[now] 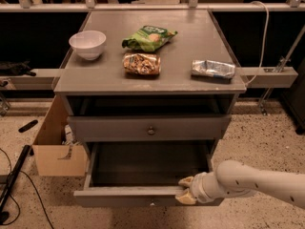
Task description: Open middle drawer
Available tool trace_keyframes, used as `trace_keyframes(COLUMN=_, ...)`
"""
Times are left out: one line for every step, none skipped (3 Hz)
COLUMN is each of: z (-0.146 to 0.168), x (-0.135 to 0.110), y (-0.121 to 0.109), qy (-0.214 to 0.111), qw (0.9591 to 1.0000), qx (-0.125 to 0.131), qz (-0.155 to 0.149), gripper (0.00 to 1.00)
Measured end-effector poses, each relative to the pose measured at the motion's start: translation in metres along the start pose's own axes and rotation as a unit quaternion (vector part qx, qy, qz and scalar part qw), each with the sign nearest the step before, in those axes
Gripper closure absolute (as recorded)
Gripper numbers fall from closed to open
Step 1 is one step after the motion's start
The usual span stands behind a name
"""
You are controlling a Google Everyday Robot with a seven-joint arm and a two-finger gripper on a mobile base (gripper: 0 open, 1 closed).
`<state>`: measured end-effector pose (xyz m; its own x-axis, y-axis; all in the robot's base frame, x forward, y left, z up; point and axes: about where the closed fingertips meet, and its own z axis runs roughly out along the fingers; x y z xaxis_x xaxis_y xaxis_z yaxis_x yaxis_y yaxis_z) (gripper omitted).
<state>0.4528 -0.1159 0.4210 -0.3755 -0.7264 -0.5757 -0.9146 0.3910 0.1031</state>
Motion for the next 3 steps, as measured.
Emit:
trace_keyframes(z=0.0, x=0.0, y=0.0, qy=0.0, qw=1.0, qx=0.0, qz=0.0, gripper=0.59)
trace_keyframes(z=0.0001, x=0.0, y=0.0001, qy=0.0, qw=1.0, qx=0.0, qz=0.0, gripper=0.29)
trace_keyframes(z=0.0001, x=0.0, y=0.0001, qy=0.0, qw=1.0, qx=0.0, qz=0.0, gripper=0.41)
